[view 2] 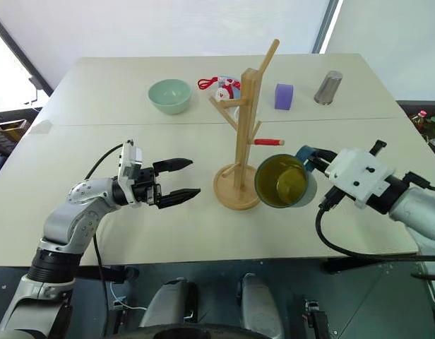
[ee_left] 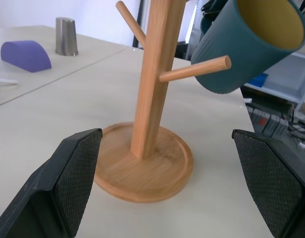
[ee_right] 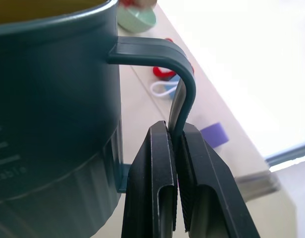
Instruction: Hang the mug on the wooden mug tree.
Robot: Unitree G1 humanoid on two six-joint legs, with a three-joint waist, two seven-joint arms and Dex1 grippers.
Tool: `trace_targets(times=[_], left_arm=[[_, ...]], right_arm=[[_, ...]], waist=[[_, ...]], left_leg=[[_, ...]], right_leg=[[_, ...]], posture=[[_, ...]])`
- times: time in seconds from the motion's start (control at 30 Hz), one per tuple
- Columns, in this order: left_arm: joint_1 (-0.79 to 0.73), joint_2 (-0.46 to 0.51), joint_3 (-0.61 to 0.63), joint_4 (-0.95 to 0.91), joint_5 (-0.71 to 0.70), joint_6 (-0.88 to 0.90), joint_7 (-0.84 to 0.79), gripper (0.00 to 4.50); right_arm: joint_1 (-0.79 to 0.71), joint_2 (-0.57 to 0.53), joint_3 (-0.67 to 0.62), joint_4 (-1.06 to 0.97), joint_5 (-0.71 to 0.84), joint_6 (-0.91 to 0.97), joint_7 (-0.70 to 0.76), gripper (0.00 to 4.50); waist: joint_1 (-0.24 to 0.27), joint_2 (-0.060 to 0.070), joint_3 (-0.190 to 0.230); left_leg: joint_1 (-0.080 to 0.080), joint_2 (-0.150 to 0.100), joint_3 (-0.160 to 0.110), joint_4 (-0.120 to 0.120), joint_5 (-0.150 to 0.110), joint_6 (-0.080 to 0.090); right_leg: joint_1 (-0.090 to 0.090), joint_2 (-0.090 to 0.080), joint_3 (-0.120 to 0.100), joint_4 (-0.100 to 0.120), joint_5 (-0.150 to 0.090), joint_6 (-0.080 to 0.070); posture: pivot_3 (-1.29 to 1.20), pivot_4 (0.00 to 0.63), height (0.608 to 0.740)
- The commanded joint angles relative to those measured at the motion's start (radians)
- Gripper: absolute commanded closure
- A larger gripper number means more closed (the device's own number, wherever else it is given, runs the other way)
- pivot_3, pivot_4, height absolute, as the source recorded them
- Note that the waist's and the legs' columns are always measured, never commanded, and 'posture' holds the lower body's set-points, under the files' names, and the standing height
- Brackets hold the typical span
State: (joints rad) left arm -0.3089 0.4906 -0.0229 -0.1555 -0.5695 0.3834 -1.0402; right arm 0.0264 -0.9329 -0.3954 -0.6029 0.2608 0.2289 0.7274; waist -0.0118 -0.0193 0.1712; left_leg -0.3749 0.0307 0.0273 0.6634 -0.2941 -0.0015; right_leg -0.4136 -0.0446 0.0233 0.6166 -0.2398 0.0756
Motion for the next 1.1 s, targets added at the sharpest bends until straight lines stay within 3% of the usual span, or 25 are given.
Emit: trace_targets(times=[0.03, 0.33, 1.1], left_arm=[[-0.005, 0.006, 0.021, -0.044, -0.02, 0.001, 0.007, 0.0], [0.008, -0.005, 0.028, -0.067, -0.032, 0.004, 0.036, 0.0], [-0.03, 0.043, 0.1, -0.243, -0.201, 0.128, 0.103, 0.0]], right_arm=[[-0.071, -0.034, 0.013, -0.008, 0.017, 0.024, 0.021, 4.45], [-0.216, -0.04, 0.109, 0.039, 0.01, 0.05, 0.061, 4.45], [-0.402, -0.022, 0.295, 0.134, -0.034, 0.097, 0.122, 4.45]], waist=[[0.0, 0.0, 0.0], [0.001, 0.0, 0.0], [0.0, 0.0, 0.0]], left_leg=[[0.0, 0.0, 0.0, 0.0, 0.0, 0.0], [0.0, 0.0, 0.0, 0.0, 0.0, 0.0], [0.0, 0.0, 0.0, 0.0, 0.0, 0.0]], right_leg=[[0.0, 0.0, 0.0, 0.0, 0.0, 0.0], [0.0, 0.0, 0.0, 0.0, 0.0, 0.0], [0.0, -0.001, 0.0, 0.0, 0.0, 0.0]], posture=[[0.0, 0.15, 0.74], [0.0, 0.15, 0.74], [0.0, 0.15, 0.74]])
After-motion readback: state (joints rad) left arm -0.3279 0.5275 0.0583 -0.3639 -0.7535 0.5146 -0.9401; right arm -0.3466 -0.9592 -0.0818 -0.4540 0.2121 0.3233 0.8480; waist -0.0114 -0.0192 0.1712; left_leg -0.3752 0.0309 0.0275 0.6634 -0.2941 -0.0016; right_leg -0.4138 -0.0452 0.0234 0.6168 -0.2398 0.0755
